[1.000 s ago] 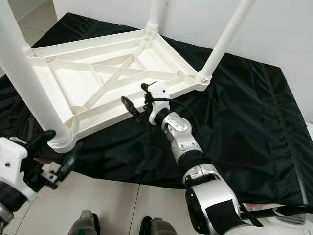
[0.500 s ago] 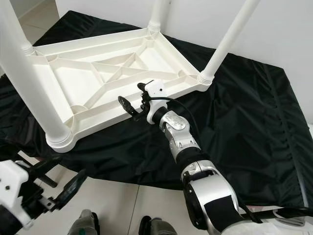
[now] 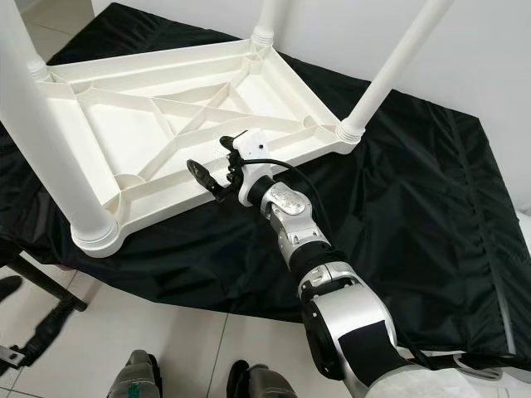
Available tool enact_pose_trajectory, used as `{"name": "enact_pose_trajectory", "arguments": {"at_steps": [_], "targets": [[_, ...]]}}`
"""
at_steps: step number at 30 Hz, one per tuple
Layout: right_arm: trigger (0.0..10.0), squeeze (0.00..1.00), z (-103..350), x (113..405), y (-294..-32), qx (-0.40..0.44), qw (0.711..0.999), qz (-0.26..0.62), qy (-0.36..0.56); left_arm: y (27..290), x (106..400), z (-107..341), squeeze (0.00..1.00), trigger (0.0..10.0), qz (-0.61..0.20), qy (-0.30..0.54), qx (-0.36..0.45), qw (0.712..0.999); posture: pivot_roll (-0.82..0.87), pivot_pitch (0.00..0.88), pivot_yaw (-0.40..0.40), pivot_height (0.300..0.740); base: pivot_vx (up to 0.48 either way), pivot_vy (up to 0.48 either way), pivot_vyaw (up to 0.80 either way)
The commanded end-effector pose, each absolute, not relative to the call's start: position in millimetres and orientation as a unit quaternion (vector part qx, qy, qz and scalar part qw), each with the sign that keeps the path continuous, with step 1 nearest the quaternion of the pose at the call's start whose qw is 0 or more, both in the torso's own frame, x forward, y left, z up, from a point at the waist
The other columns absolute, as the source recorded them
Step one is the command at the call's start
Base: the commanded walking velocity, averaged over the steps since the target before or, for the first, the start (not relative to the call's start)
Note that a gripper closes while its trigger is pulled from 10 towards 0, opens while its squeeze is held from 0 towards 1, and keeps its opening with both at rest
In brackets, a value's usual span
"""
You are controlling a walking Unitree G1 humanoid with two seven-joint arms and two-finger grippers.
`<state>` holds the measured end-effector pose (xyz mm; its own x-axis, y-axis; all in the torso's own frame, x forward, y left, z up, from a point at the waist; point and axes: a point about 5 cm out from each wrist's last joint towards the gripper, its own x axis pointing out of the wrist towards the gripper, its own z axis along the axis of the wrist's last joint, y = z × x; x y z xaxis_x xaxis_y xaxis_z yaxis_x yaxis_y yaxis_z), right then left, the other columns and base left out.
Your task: Building children table
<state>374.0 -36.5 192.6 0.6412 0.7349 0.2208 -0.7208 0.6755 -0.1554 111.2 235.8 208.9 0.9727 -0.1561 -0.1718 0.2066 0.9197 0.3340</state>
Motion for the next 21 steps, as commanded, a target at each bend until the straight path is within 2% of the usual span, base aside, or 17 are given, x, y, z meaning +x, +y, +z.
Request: {"name": "enact_pose_trajectory", "arguments": {"at_steps": [1,7,12,13,18,19,21], "targets": [[10.0,0.00,190,374,-38,-0.027,0.906,0.402,-0.130,241,109,212,0.00,10.0,-0.039,0.070,0.193,0.978,0.46,0.198,-0.230,0.740,0.000,0.000,0.00],[10.0,0.00,189,374,-37,-0.026,0.906,0.403,-0.130,249,108,216,0.00,10.0,-0.013,0.068,0.214,0.974,0.46,0.197,-0.232,0.740,0.000,0.000,0.00],[10.0,0.00,189,374,-37,-0.024,0.906,0.402,-0.131,265,115,223,0.00,10.0,0.059,0.038,0.247,0.967,0.45,0.185,-0.234,0.740,0.000,0.000,0.00],[10.0,0.00,189,374,-37,-0.023,0.907,0.400,-0.132,274,124,226,0.00,10.0,0.104,0.016,0.251,0.962,0.44,0.179,-0.234,0.740,0.000,0.000,0.00],[10.0,0.00,188,374,-38,-0.021,0.907,0.398,-0.133,279,132,229,0.00,10.0,0.129,-0.001,0.249,0.960,0.44,0.174,-0.232,0.740,0.000,0.000,0.00],[10.0,0.00,189,374,-39,-0.019,0.909,0.393,-0.135,284,144,232,0.00,10.0,0.159,-0.027,0.241,0.957,0.42,0.163,-0.229,0.740,0.000,0.000,0.00],[10.0,0.00,190,375,-40,-0.018,0.911,0.389,-0.137,286,150,234,0.00,10.0,0.172,-0.037,0.240,0.955,0.41,0.160,-0.227,0.740,0.000,0.000,0.00]]}}
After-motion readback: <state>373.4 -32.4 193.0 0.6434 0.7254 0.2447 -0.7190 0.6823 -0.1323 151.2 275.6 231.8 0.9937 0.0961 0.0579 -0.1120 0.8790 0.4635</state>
